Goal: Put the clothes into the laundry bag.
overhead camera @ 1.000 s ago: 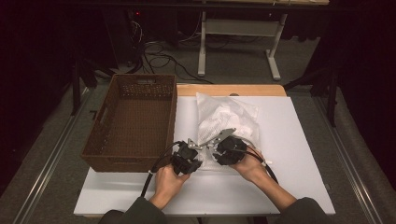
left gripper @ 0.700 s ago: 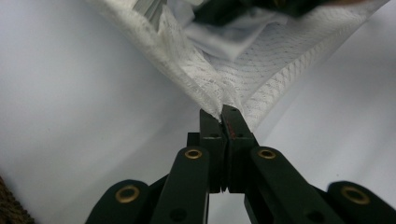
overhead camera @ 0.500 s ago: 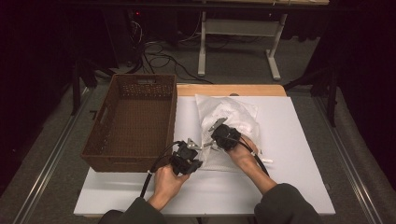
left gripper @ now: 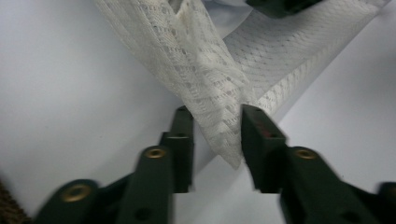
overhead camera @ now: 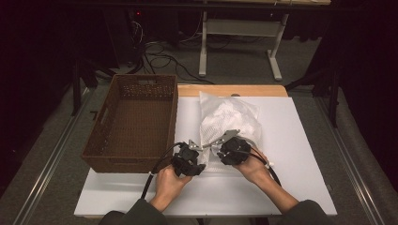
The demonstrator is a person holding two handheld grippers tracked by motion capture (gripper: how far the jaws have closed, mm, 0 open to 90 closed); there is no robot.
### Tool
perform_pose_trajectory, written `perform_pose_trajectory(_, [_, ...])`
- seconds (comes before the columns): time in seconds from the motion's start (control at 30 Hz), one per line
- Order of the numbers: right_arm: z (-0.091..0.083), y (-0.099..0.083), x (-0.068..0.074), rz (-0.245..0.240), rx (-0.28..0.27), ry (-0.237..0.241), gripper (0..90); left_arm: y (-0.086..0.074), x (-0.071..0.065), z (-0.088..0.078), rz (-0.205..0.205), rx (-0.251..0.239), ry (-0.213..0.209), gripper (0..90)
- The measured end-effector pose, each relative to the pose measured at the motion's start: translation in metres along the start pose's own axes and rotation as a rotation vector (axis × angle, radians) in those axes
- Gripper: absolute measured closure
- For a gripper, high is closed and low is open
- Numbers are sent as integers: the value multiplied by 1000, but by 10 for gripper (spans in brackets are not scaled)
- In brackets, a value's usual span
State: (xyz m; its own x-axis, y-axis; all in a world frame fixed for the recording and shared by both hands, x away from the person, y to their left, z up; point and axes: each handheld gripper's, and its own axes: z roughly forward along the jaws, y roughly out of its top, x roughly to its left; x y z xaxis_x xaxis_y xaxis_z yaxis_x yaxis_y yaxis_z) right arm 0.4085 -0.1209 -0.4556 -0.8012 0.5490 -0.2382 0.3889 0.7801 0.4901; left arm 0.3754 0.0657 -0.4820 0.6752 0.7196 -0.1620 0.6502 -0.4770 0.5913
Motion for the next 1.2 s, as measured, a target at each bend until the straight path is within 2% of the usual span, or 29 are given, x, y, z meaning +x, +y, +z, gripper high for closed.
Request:
perform_pose_trajectory(0.1, [6,-2,0,-7,19,1,551,0,-1,6,2,10,8,553])
perform_pose_trajectory(0.2, [19,2,-1,-2,37,-1,556,0,-2,9,23,21,21,638])
perform_pose_trajectory(0.3, [34,7,1,-3,72,18,652,0,-1,4,30,-13,15,799])
perform_pose_trajectory(0.37, [36,11,0,-5,77,19,743,1,-1,0,35,-20,11,867])
perform_pose_trajectory(0.47, [37,16,-1,-16,77,15,845,1,-3,-3,43,-13,7,884])
perform_pose_trajectory(0.6, [40,20,-1,-14,75,-3,880,-1,-7,-10,55,0,1,889])
perform_pose_trajectory(0.7, [42,24,-7,-8,69,-18,881,-5,-7,-14,50,7,-1,891])
perform_pose_trajectory(0.8, [48,31,-15,-40,86,-55,880,-12,-4,-17,33,6,9,892])
perform_pose_trajectory(0.87, [53,35,-17,-26,88,-53,872,-14,1,-17,15,1,8,892])
perform_pose_trajectory(0.9, [54,36,-15,-25,83,-52,852,-15,2,-16,8,3,7,891])
perform_pose_trajectory(0.97, [54,35,-11,-31,84,-30,724,-16,4,-13,2,-2,15,888])
perform_pose_trajectory(1.03, [46,34,-4,-46,81,-12,663,-16,3,-12,9,6,20,887])
perform_pose_trajectory(1.2, [11,21,4,-41,1,28,620,-15,3,-11,13,11,15,886])
